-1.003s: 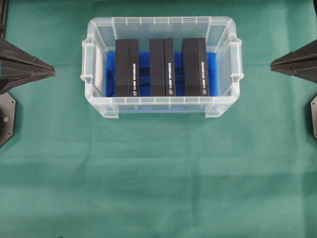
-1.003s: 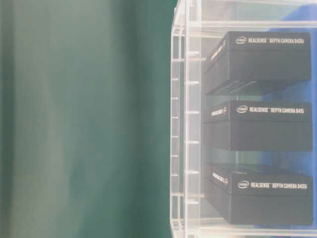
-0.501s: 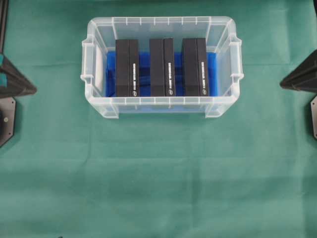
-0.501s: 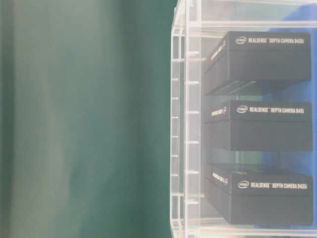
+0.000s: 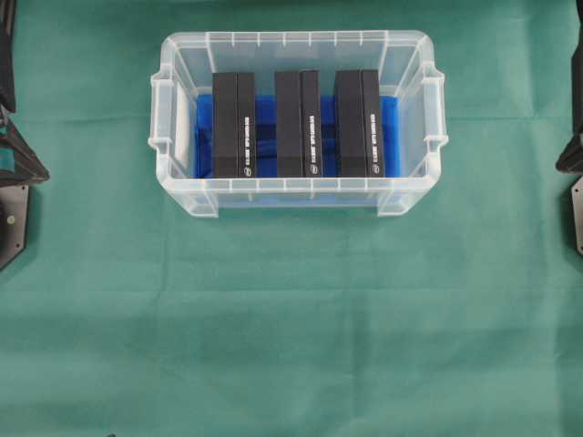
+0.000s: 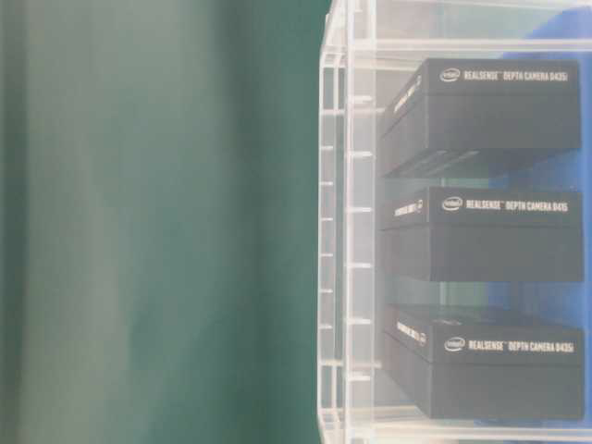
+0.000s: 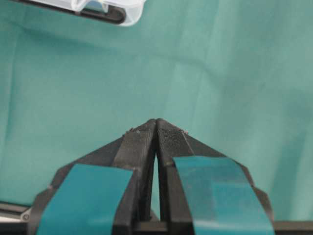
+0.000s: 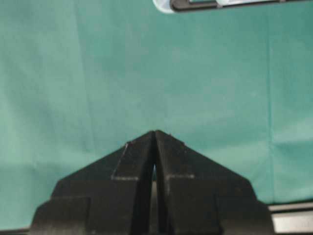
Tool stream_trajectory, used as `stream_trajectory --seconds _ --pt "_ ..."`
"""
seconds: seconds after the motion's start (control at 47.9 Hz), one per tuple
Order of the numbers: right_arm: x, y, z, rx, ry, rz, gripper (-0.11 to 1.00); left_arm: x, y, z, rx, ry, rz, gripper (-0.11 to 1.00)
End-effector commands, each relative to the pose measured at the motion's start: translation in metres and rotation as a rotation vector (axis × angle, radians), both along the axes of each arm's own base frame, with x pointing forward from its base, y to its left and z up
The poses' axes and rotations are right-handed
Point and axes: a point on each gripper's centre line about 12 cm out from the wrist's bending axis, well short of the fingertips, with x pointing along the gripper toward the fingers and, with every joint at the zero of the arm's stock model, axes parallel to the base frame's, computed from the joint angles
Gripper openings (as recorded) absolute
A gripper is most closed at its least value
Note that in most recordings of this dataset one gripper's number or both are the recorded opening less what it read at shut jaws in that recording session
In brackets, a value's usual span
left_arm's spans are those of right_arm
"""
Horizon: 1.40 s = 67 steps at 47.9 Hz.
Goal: Take the box out of the case with the left arm.
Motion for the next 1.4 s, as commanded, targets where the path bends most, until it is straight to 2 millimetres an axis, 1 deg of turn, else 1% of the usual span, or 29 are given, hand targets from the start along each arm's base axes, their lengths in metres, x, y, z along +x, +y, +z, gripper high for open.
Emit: stream_trajectory --seconds 0.0,0.167,0.293,0.397,0.501,0.585,0.627,0.752,0.794,1.066,1.233,1.379 --pt "0.001 0.0 0.008 0.0 -0.021 -0.005 0.02 0.001 0.0 0.008 0.0 -0.026 0.002 0.02" --pt "0.001 0.0 0.008 0.0 -0.02 -0.003 0.02 0.001 0.0 0.008 -0.034 -0.021 0.06 0.02" --pt "0.0 -0.001 0.007 -0.003 -0.018 -0.004 0.02 0.0 0.0 0.007 -0.105 -0.006 0.187 0.02" --pt "0.001 -0.001 0.007 -0.008 -0.017 -0.007 0.02 -0.002 0.0 0.006 -0.18 0.009 0.328 0.02" --pt "0.001 -0.001 0.007 -0.007 -0.015 -0.007 0.02 -0.003 0.001 0.005 -0.264 0.024 0.504 0.02" --pt "0.0 -0.001 0.007 -0.007 -0.014 -0.007 0.02 -0.004 0.001 0.005 -0.336 0.041 0.651 0.02" --pt "0.001 -0.001 0.007 -0.007 -0.015 -0.007 0.02 -0.005 0.002 0.003 -0.377 0.064 0.756 0.02" --pt "0.0 -0.001 0.007 -0.007 -0.014 -0.008 0.02 -0.01 0.002 -0.001 -0.445 0.118 0.964 0.02" --pt "0.0 -0.001 0.007 -0.007 -0.014 -0.007 0.02 -0.011 0.002 -0.001 -0.456 0.13 1.008 0.02" --pt "0.001 -0.001 0.006 -0.006 -0.011 -0.006 0.02 -0.013 0.005 0.001 -0.477 0.116 1.045 0.02" --pt "0.002 -0.001 0.006 -0.007 -0.006 -0.008 0.02 -0.013 0.015 0.001 -0.473 0.098 1.074 0.02" --pt "0.004 -0.001 0.004 -0.007 0.0 -0.008 0.02 -0.014 0.028 0.001 -0.422 0.089 1.028 0.02"
